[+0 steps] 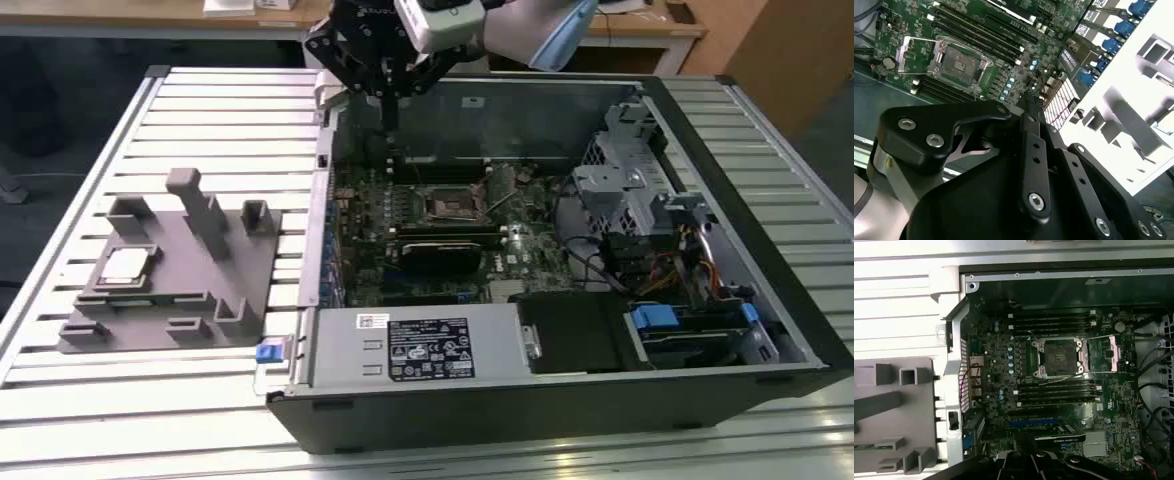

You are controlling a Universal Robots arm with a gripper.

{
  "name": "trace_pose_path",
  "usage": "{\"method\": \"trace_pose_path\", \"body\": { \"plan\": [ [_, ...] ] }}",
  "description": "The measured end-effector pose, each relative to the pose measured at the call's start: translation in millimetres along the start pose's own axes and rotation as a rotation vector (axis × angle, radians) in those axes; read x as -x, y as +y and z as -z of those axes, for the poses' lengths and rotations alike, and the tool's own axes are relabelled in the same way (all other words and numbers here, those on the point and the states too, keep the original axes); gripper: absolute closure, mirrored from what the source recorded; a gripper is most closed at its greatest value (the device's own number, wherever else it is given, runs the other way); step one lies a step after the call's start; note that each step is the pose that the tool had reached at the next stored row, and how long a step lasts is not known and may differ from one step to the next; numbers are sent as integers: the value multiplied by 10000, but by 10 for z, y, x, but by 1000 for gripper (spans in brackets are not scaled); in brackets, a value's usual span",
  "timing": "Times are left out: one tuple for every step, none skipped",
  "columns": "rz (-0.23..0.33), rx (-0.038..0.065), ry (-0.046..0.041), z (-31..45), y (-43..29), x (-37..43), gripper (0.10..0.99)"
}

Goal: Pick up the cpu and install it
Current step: 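Reach for the cpu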

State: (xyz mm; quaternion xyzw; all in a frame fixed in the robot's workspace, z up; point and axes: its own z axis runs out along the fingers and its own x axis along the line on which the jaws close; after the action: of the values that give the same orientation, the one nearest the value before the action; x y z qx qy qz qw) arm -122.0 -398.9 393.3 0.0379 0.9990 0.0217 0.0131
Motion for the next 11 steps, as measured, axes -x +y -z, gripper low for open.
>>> {"method": "trace_pose_path", "body": {
  "plan": [
    [0, 0, 0, 0, 0, 0, 980],
    [0, 0, 0, 0, 0, 0, 980],
    [0, 0, 0, 0, 0, 0, 980],
    [0, 0, 0, 0, 0, -1, 980],
    [-2, -2, 1, 1, 0, -7, 980],
    [-1, -1, 0, 1, -1, -12, 980],
    [-1, 0, 0, 1, -2, -20, 980],
    [0, 1, 0, 1, -2, -27, 980],
    [-1, 0, 0, 1, -2, -31, 980],
    [0, 0, 0, 1, -3, -36, 980],
    [0, 0, 0, 1, -3, -42, 980]
  ]
}}
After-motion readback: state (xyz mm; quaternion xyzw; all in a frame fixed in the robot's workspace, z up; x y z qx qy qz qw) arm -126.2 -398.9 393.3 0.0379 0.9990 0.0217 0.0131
